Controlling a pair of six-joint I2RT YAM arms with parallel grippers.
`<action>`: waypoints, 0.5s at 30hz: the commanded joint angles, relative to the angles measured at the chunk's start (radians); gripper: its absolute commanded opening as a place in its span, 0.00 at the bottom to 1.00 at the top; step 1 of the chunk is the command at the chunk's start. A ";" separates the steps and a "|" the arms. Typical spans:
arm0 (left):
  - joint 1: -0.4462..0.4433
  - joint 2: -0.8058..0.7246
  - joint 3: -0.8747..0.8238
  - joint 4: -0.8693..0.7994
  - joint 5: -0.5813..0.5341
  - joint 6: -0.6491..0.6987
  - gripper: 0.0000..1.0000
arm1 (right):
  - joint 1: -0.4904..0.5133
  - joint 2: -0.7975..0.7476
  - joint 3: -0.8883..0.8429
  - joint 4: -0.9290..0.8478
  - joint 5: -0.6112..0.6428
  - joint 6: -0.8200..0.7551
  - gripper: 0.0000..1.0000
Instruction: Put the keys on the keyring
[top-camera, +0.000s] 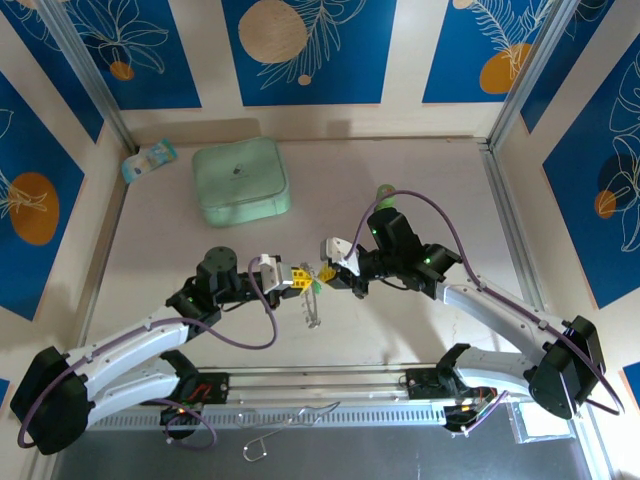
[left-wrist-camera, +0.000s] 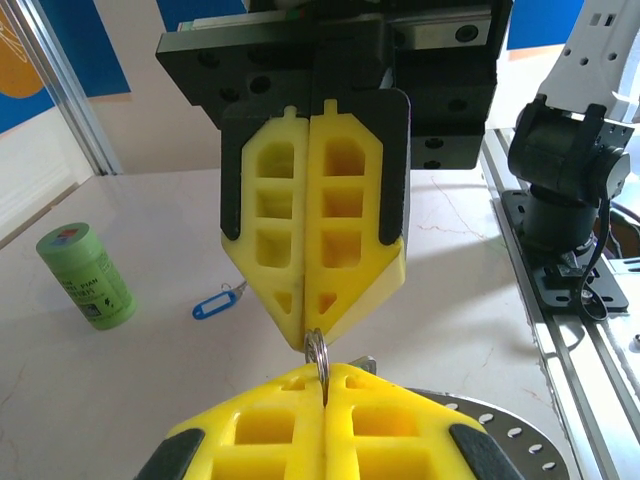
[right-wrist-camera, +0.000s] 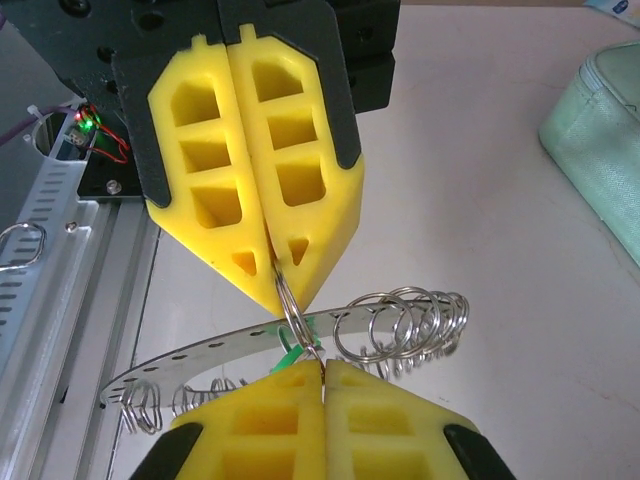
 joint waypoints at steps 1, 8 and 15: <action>-0.008 -0.020 0.007 0.101 0.079 -0.035 0.00 | -0.001 0.010 0.000 0.001 0.018 -0.002 0.01; -0.008 -0.022 0.005 0.122 0.069 -0.042 0.00 | 0.000 0.001 -0.039 0.088 -0.024 0.056 0.07; -0.007 -0.024 -0.017 0.131 0.053 -0.041 0.00 | -0.058 -0.092 -0.102 0.145 -0.160 0.089 0.28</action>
